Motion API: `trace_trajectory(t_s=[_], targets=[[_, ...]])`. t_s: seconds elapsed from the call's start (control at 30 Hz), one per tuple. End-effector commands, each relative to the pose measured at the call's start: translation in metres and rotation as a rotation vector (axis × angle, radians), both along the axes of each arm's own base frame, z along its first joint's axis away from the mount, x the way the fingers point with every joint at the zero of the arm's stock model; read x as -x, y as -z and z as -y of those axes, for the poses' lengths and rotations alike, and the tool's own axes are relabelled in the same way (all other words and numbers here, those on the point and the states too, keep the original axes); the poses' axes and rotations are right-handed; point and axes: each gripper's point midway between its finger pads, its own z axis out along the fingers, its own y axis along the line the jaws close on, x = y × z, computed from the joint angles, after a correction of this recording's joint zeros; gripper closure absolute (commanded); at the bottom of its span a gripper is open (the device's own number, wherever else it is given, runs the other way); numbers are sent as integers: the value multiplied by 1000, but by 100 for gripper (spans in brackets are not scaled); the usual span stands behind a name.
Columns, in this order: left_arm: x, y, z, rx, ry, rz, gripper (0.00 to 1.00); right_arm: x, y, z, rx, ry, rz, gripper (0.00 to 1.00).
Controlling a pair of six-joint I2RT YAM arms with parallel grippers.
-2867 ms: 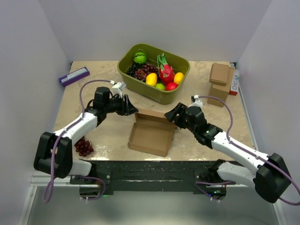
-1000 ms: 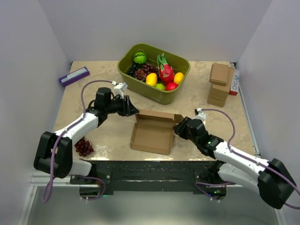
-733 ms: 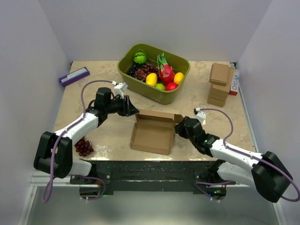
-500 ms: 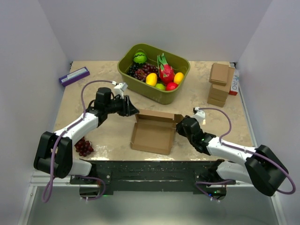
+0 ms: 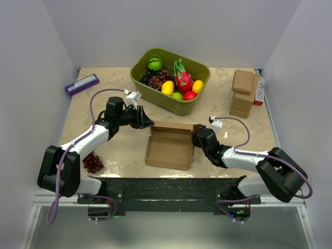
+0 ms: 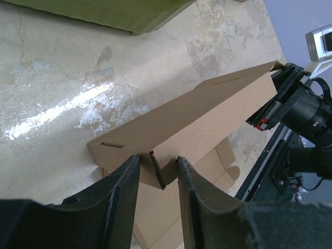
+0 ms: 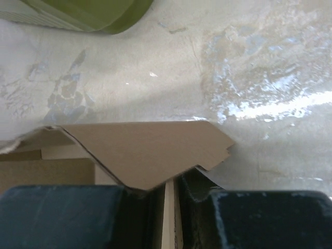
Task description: Fold the paper box
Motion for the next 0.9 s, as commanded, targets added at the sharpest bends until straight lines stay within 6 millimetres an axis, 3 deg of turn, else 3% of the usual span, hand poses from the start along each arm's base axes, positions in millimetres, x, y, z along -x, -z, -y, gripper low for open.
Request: trace_trajectory(t_s=[0.0, 0.13, 0.47, 0.67, 0.77, 0.8, 0.87], targets=[[1, 6, 3, -2, 11, -9, 61, -23, -32, -22, -55, -34, 115, 86], [1, 5, 3, -1, 13, -8, 61, -26, -28, -29, -59, -54, 108, 86], [2, 6, 3, -2, 13, -10, 61, -20, 9, -39, -71, -66, 18, 88], [0, 4, 1, -11, 2, 0, 61, -17, -14, -33, -72, -61, 45, 85], [-1, 2, 0, -16, -8, 9, 61, -8, -28, -20, -54, -41, 42, 75], [-1, 2, -1, -20, -14, 14, 61, -3, -27, -14, -49, -30, 32, 67], [-2, 0, -2, -21, -16, 20, 61, 5, -34, -5, -50, -18, 26, 62]])
